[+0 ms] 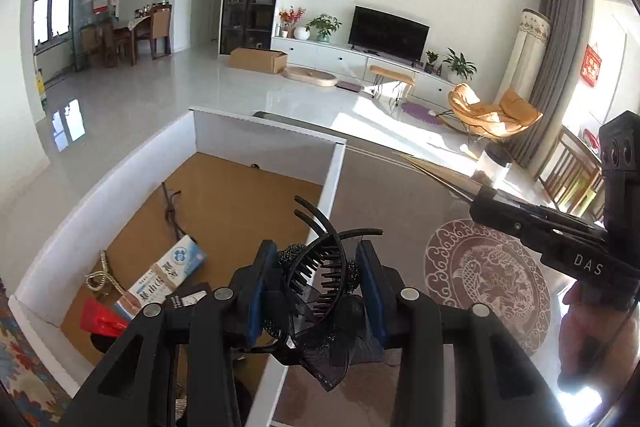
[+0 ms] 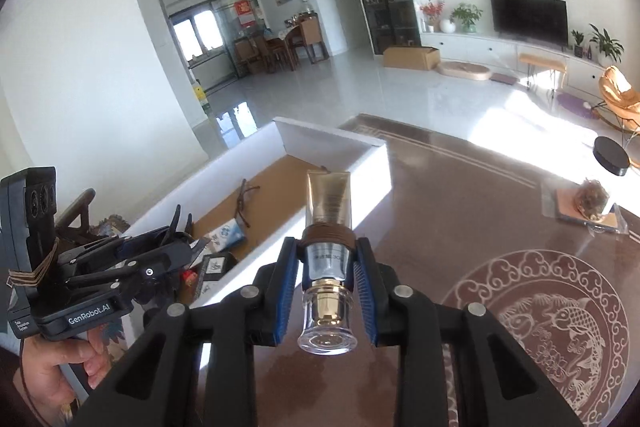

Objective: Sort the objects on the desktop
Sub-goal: 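Carry the claw clip with the left tool while the right tool carries the tube to the bin, then open both tools over the white bin to drop the clip and tube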

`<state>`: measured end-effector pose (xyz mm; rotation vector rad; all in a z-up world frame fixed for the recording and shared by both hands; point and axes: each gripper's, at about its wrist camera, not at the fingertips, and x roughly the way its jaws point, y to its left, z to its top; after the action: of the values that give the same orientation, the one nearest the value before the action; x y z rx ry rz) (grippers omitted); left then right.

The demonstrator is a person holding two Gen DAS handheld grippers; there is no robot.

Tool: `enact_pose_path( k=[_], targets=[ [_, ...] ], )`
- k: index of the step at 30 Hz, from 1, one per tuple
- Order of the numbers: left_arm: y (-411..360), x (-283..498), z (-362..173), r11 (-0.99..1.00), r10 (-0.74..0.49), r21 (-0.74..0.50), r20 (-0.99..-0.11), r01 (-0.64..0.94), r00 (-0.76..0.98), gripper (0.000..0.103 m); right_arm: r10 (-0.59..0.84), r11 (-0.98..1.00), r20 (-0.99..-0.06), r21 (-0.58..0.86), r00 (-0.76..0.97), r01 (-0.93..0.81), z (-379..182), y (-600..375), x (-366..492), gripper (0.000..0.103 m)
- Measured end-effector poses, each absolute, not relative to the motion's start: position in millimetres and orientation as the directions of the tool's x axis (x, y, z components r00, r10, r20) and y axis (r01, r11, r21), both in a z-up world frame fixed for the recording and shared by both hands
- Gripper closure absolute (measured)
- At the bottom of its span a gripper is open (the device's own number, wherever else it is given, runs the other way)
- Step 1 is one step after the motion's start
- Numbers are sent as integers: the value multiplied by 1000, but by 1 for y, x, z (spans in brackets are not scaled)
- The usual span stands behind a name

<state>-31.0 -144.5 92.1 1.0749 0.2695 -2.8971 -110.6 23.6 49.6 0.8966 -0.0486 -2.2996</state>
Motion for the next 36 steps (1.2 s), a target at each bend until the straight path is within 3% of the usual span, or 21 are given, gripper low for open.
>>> enact_pose_path(
  k=[4,8,9,10,11,12,14,18,19,20,24,28,32,36],
  targets=[
    [-205,-37,71,-965,-94,-105,-722,242,-685,62,-640,-718,-613,262,-463,645,35,-72,-114,74],
    [-236,-41,18,-941,-162,-44,-812,336,-560,61,-607,-678,-713,233,-352,697,-10,-148,-121,70],
    [-244,-39,6,-929,-166,-50,-830,368,-532,60,-570,-683,-757,222,-318,696,-24,-163,-125,65],
    [-252,-36,-4,-914,-167,-62,-844,402,-510,58,-520,-692,-803,197,-290,695,-36,-175,-128,41],
    [-260,-31,-10,-893,-181,-68,-850,444,-495,55,-471,-703,-836,162,-282,692,-44,-182,-130,27],
    [-267,-26,-14,-877,-181,-88,-850,472,-495,50,-451,-698,-850,147,-271,701,-47,-186,-132,22],
    [-274,-18,-13,-861,-165,-136,-837,490,-522,19,-433,-683,-861,121,-266,721,-44,-188,-133,16],
    [-272,-11,13,-862,-251,-72,-800,503,-544,14,-390,-666,-870,42,-300,744,-20,-181,-141,4],
    [-271,-15,21,-864,-267,-53,-796,501,-543,8,-381,-665,-872,26,-309,747,-13,-180,-145,2],
    [-269,-15,27,-864,-282,-37,-791,502,-544,1,-374,-663,-873,15,-314,748,-7,-180,-147,0],
    [-263,-15,44,-835,-358,17,-775,549,-520,1,-357,-666,-876,-4,-324,746,6,-170,-152,0],
    [-261,-7,49,-838,-306,-48,-784,544,-540,1,-351,-678,-868,-24,-352,735,10,-164,-152,0],
    [-248,-1,60,-833,-414,58,-725,550,-551,1,-370,-662,-842,-58,-393,747,16,-159,-147,0],
    [-250,6,66,-782,-477,80,-715,618,-511,0,-385,-640,-817,-99,-429,762,21,-161,-138,0]
  ],
)
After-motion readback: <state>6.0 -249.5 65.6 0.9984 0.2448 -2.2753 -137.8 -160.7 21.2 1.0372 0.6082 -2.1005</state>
